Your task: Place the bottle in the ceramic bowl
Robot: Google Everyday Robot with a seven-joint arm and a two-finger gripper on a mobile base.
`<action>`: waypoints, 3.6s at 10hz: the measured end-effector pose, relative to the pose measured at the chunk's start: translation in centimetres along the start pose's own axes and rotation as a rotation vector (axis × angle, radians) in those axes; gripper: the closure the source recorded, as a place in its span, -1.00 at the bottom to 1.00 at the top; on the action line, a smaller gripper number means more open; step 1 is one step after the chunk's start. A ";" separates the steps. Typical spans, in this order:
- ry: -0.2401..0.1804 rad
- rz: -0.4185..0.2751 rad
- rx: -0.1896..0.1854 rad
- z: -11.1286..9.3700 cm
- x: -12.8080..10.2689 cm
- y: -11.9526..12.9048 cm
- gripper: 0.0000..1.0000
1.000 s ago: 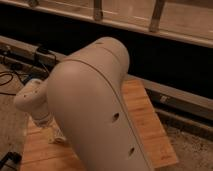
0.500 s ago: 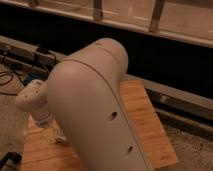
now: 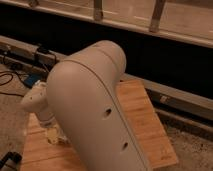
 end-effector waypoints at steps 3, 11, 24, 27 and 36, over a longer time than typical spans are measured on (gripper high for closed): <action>-0.013 0.033 -0.003 0.7 1.2 0.1 -0.60; -0.098 0.020 -0.027 5.5 0.1 0.0 -0.21; -0.010 -0.021 0.206 -9.2 -1.7 2.1 1.00; 0.083 -0.037 0.268 -13.7 -0.4 1.5 1.00; 0.043 -0.108 0.349 -7.3 13.5 -7.1 1.00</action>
